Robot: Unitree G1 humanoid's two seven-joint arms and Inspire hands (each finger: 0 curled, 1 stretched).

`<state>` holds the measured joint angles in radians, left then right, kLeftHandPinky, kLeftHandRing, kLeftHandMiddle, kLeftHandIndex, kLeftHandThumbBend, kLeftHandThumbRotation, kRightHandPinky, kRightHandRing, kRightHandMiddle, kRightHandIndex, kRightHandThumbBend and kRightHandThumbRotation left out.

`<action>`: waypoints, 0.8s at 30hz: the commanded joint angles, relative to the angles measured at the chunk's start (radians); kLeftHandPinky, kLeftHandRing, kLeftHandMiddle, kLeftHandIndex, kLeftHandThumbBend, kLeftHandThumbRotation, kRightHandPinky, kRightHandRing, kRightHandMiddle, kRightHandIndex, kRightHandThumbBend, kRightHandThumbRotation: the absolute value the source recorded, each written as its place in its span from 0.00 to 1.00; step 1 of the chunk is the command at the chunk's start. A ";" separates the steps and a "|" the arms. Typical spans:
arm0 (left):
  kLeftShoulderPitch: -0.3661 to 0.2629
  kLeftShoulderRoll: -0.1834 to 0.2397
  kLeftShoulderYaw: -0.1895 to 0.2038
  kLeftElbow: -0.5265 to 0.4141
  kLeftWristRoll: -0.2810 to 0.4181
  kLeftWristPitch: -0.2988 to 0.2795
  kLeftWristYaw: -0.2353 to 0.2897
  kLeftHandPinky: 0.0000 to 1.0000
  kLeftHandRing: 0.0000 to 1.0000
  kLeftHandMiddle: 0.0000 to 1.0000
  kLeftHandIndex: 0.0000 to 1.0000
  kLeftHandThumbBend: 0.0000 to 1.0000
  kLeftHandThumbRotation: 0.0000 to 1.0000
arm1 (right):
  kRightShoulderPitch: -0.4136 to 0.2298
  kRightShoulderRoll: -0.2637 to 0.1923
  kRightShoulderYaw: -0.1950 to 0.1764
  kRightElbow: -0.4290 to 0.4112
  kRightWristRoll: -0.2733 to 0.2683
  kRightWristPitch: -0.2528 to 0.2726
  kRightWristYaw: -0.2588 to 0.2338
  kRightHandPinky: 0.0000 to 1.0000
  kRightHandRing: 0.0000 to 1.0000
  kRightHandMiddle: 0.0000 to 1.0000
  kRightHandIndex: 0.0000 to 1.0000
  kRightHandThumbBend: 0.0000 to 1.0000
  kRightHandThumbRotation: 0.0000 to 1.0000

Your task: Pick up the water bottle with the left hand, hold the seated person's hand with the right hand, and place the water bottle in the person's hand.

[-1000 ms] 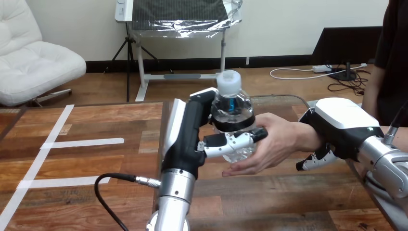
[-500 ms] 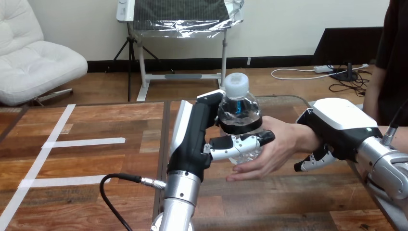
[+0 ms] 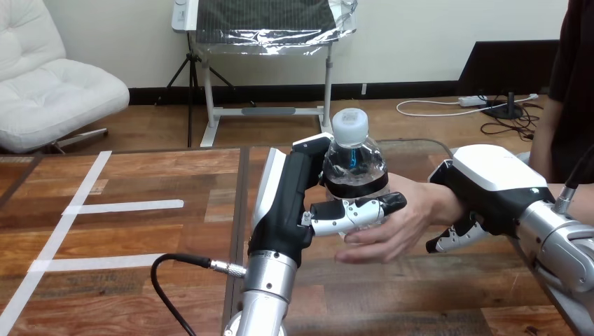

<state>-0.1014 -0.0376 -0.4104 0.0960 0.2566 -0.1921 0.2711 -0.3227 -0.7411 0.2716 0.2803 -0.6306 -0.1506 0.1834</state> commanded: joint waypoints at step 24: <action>-0.072 -0.136 -0.039 0.028 -0.015 -0.048 0.029 0.34 0.39 0.42 0.43 0.70 0.00 | -0.040 -0.007 -0.043 -0.011 -0.003 0.029 0.002 0.13 0.20 0.28 0.31 0.75 0.00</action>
<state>-0.1038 -0.0366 -0.4222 0.1281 0.2458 -0.2005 0.2935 -0.3212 -0.7365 0.2724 0.2802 -0.6302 -0.1497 0.1922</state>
